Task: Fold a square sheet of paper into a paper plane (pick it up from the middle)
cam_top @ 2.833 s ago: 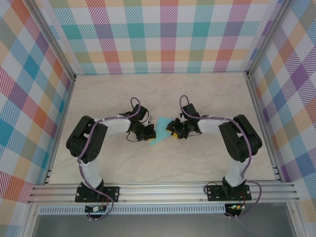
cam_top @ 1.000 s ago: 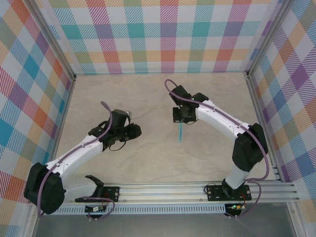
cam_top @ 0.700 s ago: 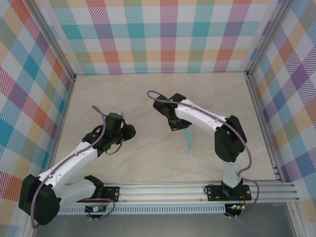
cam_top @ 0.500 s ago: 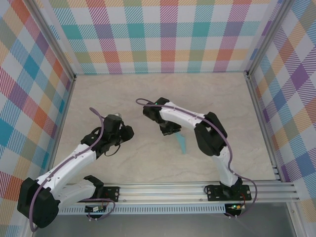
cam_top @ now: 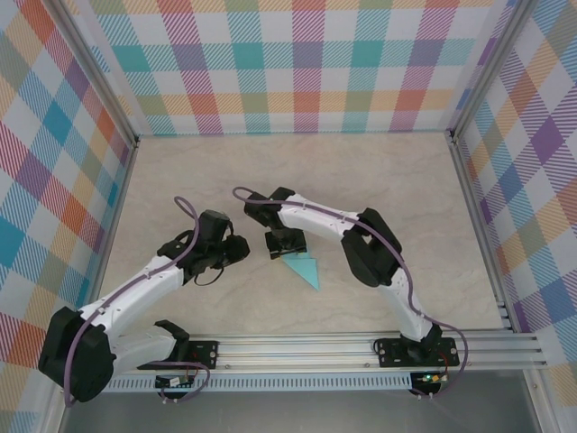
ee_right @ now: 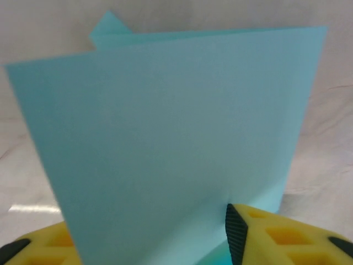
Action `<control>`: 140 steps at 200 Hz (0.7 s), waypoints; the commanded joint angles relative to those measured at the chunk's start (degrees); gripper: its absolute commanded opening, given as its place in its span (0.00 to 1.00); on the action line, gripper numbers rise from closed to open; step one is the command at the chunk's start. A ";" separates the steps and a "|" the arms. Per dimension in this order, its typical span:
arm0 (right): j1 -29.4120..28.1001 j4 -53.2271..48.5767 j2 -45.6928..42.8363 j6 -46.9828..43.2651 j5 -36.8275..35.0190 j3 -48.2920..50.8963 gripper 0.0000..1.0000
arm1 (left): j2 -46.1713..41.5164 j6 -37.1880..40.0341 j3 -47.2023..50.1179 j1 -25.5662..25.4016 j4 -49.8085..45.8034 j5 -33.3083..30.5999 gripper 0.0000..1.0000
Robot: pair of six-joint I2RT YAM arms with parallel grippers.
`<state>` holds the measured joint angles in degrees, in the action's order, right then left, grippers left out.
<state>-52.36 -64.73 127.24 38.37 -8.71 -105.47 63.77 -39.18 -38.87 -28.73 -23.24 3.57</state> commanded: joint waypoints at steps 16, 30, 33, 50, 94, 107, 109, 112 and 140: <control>3.26 16.38 -17.01 -2.33 13.12 12.72 0.65 | 1.16 1.44 -1.39 0.52 0.86 3.20 0.33; 5.58 23.68 -21.99 -2.67 19.70 19.50 0.68 | 1.46 1.56 -1.45 0.52 1.16 3.85 0.33; 6.08 25.09 -22.96 -2.60 20.97 20.92 0.69 | 1.53 1.56 -1.43 0.52 1.37 4.09 0.34; 9.55 31.81 -26.25 -1.91 27.23 27.95 0.65 | 2.64 1.80 -1.42 0.52 2.17 5.80 0.35; 16.21 39.89 -24.73 -1.40 35.95 35.30 0.29 | 6.54 1.62 -1.77 0.45 5.89 12.60 0.35; 17.29 40.35 -22.78 -1.68 37.37 35.49 0.24 | 7.83 0.91 -1.73 0.27 6.81 14.44 0.36; 17.38 40.51 -22.44 -1.71 37.71 35.55 0.23 | 8.03 0.83 -1.69 0.26 7.80 14.62 0.36; 17.58 40.87 -22.05 -1.63 38.18 35.73 0.22 | 8.31 0.56 -1.65 0.21 8.91 14.98 0.36; 18.56 43.27 -20.49 -0.85 38.63 37.87 0.21 | 10.55 -1.67 -1.12 -0.34 12.05 16.97 0.37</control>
<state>-34.41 -25.56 105.65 37.26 26.15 -68.99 72.82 -38.94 -39.20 -28.75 -15.57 16.71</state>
